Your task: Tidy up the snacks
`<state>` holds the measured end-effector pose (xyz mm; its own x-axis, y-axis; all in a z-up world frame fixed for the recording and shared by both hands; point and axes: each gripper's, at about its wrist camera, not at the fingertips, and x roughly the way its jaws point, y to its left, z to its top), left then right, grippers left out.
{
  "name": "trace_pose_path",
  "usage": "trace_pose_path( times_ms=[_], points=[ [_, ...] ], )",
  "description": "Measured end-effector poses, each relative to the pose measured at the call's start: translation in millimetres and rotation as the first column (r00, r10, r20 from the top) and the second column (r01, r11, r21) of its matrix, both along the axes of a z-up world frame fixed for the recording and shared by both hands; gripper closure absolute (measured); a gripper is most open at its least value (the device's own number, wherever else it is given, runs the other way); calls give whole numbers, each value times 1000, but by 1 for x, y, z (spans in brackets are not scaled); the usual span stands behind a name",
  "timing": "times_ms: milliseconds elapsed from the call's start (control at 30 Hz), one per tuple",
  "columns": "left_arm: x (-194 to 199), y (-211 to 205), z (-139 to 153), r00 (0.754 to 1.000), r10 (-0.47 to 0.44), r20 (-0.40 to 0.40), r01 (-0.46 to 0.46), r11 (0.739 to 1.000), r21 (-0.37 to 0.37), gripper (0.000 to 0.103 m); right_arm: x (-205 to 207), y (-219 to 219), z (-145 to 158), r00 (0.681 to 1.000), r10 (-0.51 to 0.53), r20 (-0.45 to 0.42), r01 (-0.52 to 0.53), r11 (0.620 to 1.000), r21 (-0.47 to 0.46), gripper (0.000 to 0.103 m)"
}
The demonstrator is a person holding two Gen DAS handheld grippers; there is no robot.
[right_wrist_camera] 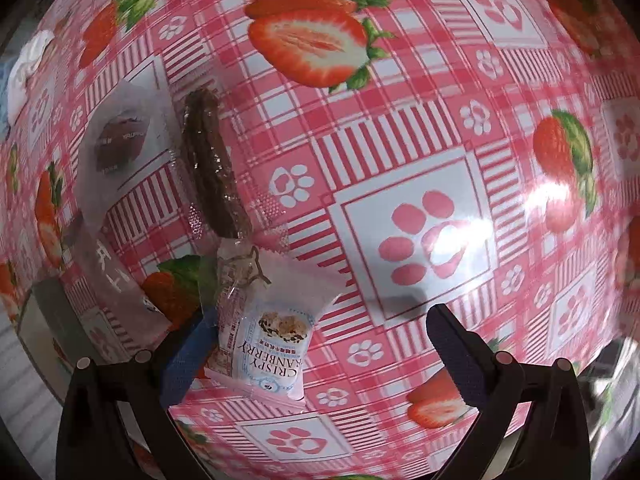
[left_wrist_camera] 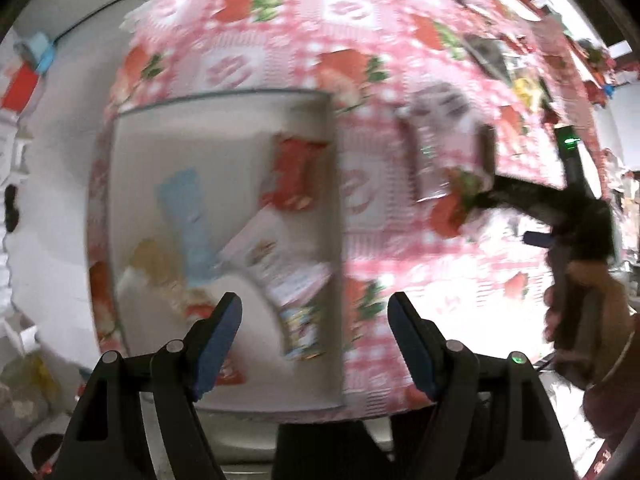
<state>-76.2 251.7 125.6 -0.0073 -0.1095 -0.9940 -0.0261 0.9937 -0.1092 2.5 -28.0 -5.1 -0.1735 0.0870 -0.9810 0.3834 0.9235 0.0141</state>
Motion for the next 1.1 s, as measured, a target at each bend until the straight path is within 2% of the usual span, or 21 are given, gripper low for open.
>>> trace_pose_path(
  times_ms=[100, 200, 333, 433, 567, 767, 1100],
  points=[
    [11, -19, -1, 1000, -19, 0, 19, 1000, -13, 24, -5, -2, 4, 998, 67, -6, -67, 998, -9, 0],
    [20, -33, -5, 999, -31, -7, 31, 999, -19, 24, -11, 0, 3, 997, 82, -8, -82, 997, -8, 0],
    [33, -52, -13, 999, -40, -16, 40, 999, -20, 24, -33, -29, 1, 994, 98, -41, -99, 995, -29, 0],
    [47, -67, -20, 999, -39, -16, 39, 999, -15, 24, -33, -36, 14, 988, 156, 17, -155, 987, -46, 0],
    [66, -82, -35, 999, -31, -29, 31, 999, 7, 24, -15, -36, 35, 972, 217, 86, -215, 976, -34, 0],
    [83, -89, -58, 998, 11, -68, -8, 999, 41, 24, 19, -44, 46, 974, 176, 142, -179, 984, 9, 0],
    [105, -94, -90, 994, 67, -82, -59, 993, 100, 24, 62, -23, 25, 967, 232, 105, -236, 971, 29, 0]
  ],
)
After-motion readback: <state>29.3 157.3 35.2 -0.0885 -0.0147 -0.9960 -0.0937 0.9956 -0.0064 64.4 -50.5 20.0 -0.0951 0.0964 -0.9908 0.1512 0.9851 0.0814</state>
